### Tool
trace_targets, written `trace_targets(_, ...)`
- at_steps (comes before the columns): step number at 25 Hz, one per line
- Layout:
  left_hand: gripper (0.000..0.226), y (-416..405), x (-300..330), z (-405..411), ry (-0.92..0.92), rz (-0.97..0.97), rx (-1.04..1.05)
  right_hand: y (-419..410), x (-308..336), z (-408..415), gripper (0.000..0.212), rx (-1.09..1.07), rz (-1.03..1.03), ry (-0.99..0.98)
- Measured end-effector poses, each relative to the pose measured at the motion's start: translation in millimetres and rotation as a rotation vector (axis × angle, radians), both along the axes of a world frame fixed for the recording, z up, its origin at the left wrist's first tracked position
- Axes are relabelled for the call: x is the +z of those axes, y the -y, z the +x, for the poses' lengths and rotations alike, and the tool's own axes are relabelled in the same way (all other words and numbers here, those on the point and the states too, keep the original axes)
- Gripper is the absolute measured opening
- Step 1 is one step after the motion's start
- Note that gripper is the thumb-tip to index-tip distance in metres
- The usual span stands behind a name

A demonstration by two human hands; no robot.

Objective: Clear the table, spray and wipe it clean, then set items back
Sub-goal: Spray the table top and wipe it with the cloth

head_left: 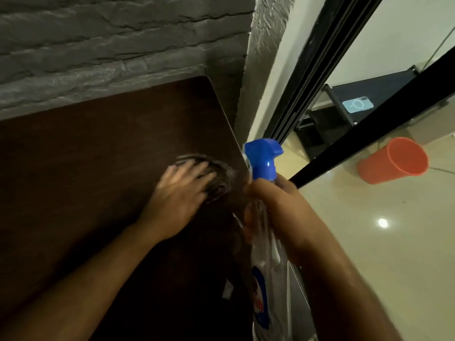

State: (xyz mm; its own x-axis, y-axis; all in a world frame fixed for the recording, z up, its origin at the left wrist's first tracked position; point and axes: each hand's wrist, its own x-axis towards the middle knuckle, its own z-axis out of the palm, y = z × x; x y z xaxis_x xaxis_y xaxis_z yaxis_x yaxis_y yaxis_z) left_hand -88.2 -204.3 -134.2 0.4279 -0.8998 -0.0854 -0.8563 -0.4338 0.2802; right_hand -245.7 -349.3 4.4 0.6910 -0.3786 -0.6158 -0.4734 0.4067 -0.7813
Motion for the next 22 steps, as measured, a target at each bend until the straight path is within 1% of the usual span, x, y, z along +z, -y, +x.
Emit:
trace_targets(1, 0.055, -17.1, 1.2, 15.9, 0.0, 0.008, 0.033, 0.2, -1.7, -4.6, 0.028, 0.0, 0.015, -0.007)
trace_targets(3, 0.049, -10.2, -2.1, 65.6, 0.022, 0.062, 0.21, 0.2, -6.1, -13.6, 0.034, 0.01, 0.021, -0.016)
trace_targets(5, 0.049, 38.4, -5.8, 102.4, 0.021, 0.061, 0.379, -1.5, -11.1, -20.1, 0.034, 0.027, 0.003, -0.019)
trace_targets(6, 0.049, 66.1, -2.3, 96.9, 0.014, 0.075, 0.414, -3.0, -12.8, -24.3, 0.033, 0.033, -0.006, -0.021)
trace_targets(7, 0.049, 87.0, 0.5, 79.2, 0.0, 0.076, 0.399, -3.8, -13.0, -28.0, 0.031, 0.038, -0.015, -0.024)
trace_targets(9, 0.049, 91.1, -0.3, 17.4, -0.011, 0.041, 0.227, -8.8, -7.3, -37.4, 0.026, 0.054, -0.036, -0.03)
trace_targets(10, 0.048, 70.0, -1.0, -17.0, -0.003, 0.029, 0.12, -12.4, -2.5, -42.9, 0.024, 0.068, -0.031, -0.022)
trace_targets(12, 0.048, 11.2, -1.7, -49.9, -0.015, 0.012, 0.044, -17.7, 5.0, -50.9, 0.024, 0.087, 0.018, 0.005)
trace_targets(13, 0.049, -13.2, -1.4, -41.5, -0.015, 0.013, 0.07, -19.5, 5.1, -52.8, 0.027, 0.1, 0.048, 0.006)
trace_targets(15, 0.052, -33.7, -1.5, -0.3, -0.017, 0.045, 0.24, -21.4, 3.0, -61.1, 0.03, 0.122, 0.071, -0.005)
trace_targets(17, 0.048, -22.4, 0.3, 39.0, -0.028, 0.063, 0.42, -22.7, 0.2, -70.7, 0.026, 0.138, 0.049, 0.004)
trace_targets(18, 0.047, -10.8, 1.0, 46.8, -0.039, 0.071, 0.479, -24.7, -0.8, -76.1, 0.024, 0.151, 0.029, 0.014)
trace_targets(20, 0.047, 5.0, 1.6, 45.8, -0.057, 0.086, 0.548, -31.5, -0.7, -85.9, 0.023, 0.197, -0.006, 0.027)
trace_targets(22, 0.047, 3.4, 3.5, 39.7, -0.088, 0.072, 0.568, -42.4, -1.4, -91.6, 0.024, 0.256, 0.011, 0.024)
